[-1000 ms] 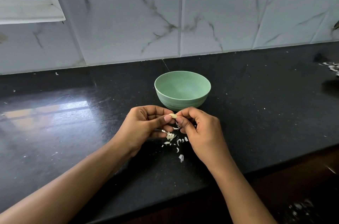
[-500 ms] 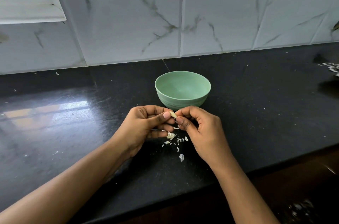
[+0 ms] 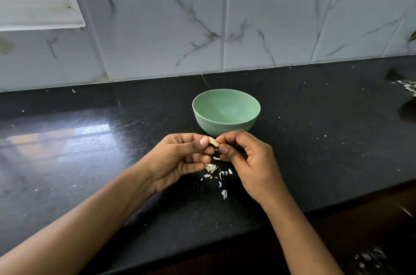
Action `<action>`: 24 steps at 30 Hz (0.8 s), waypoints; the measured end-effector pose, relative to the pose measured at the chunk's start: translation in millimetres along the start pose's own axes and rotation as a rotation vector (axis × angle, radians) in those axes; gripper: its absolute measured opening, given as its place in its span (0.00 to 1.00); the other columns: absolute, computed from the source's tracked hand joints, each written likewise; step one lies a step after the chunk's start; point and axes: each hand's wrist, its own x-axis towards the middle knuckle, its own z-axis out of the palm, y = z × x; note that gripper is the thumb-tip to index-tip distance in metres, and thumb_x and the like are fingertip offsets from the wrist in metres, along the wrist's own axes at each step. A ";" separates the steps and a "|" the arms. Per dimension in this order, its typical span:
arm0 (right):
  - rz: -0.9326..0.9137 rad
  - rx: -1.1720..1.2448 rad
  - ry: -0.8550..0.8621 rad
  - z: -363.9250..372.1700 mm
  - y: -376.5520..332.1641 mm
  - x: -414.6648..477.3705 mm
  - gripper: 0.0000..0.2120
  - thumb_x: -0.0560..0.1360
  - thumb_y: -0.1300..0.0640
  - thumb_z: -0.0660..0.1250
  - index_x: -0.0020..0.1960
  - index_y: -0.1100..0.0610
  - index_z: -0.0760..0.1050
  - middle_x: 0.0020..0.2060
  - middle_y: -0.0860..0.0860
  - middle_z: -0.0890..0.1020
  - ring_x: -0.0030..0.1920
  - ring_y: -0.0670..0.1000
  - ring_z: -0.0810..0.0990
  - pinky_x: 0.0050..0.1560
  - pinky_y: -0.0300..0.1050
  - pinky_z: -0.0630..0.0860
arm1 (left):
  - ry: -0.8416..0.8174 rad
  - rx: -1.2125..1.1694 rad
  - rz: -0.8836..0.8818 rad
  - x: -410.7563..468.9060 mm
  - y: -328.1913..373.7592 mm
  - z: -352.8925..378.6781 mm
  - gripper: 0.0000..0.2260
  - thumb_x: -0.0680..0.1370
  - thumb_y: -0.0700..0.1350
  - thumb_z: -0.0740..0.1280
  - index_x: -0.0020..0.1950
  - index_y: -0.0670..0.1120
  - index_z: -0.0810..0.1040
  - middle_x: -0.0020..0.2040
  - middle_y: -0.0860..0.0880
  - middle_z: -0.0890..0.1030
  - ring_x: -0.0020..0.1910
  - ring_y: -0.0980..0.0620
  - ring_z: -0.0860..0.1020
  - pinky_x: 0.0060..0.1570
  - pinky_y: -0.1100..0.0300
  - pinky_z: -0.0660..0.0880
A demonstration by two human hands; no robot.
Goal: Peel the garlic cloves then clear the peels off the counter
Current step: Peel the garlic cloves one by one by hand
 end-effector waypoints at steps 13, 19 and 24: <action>-0.071 -0.030 0.015 -1.9 -1.6 -0.4 0.06 0.76 0.56 0.65 0.48 0.57 0.79 0.42 0.44 0.80 0.45 0.49 0.80 0.43 0.49 0.79 | -0.108 0.130 0.055 -2.3 4.5 -5.0 0.05 0.65 0.41 0.71 0.38 0.44 0.85 0.36 0.46 0.83 0.29 0.55 0.81 0.25 0.66 0.77; -0.104 -0.073 0.032 -2.2 -6.6 -0.4 0.03 0.75 0.62 0.67 0.46 0.58 0.80 0.41 0.46 0.80 0.45 0.43 0.80 0.47 0.33 0.73 | -0.247 0.220 0.019 -0.5 3.3 -9.6 0.19 0.56 0.49 0.83 0.42 0.45 0.85 0.35 0.46 0.83 0.30 0.54 0.82 0.28 0.66 0.78; -0.108 -0.078 0.073 -2.8 -6.4 0.3 0.03 0.75 0.60 0.68 0.47 0.59 0.80 0.42 0.46 0.80 0.45 0.45 0.80 0.45 0.36 0.75 | -0.214 0.273 0.023 -0.3 2.9 -8.2 0.14 0.59 0.45 0.82 0.40 0.45 0.84 0.32 0.45 0.81 0.28 0.54 0.80 0.26 0.66 0.78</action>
